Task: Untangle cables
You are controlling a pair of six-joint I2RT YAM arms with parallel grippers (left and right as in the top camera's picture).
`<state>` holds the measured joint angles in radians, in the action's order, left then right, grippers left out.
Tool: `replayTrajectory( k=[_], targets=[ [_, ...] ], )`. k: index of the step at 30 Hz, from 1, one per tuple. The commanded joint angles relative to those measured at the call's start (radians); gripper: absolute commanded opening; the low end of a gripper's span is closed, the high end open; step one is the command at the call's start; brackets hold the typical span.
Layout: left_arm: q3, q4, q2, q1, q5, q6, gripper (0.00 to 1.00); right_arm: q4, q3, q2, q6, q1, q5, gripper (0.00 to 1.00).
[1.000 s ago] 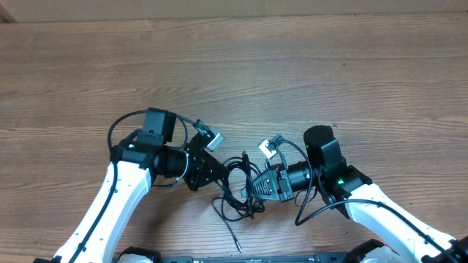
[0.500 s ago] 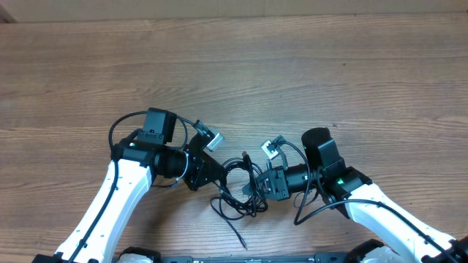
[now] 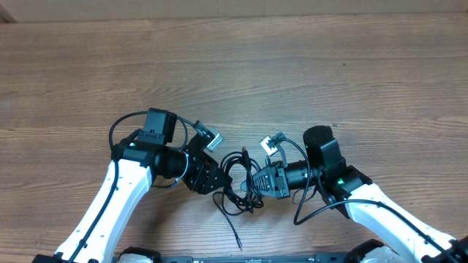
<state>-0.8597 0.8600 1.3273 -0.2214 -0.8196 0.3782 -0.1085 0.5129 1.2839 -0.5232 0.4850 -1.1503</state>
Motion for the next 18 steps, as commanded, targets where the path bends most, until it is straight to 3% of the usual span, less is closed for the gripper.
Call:
replayTrajectory(
  k=[1,5,9,11,14,16,18],
  targets=[
    [-0.017,-0.006,0.006,-0.002,0.007,0.038,0.71,-0.023,0.004,-0.003,0.005,-0.002,-0.084,0.04],
    [-0.017,-0.026,0.006,-0.002,-0.010,0.038,0.72,-0.041,0.004,-0.003,0.005,-0.002,-0.124,0.04],
    [-0.017,-0.038,0.006,-0.002,-0.126,0.122,0.71,-0.040,0.004,-0.003,0.005,-0.002,-0.130,0.04],
    [-0.017,-0.039,0.006,-0.002,-0.145,0.152,0.65,-0.040,0.004,-0.003,0.005,-0.002,-0.137,0.04],
    [-0.016,-0.037,0.011,-0.002,-0.143,0.154,0.40,-0.040,0.004,-0.003,0.005,-0.002,-0.147,0.04],
    [-0.008,-0.037,0.015,-0.002,-0.147,0.154,0.38,-0.041,0.004,-0.003,0.005,-0.002,-0.150,0.04],
    [0.004,-0.038,0.021,-0.003,-0.157,0.154,0.45,-0.041,0.004,-0.003,0.005,-0.002,-0.150,0.04]
  ],
)
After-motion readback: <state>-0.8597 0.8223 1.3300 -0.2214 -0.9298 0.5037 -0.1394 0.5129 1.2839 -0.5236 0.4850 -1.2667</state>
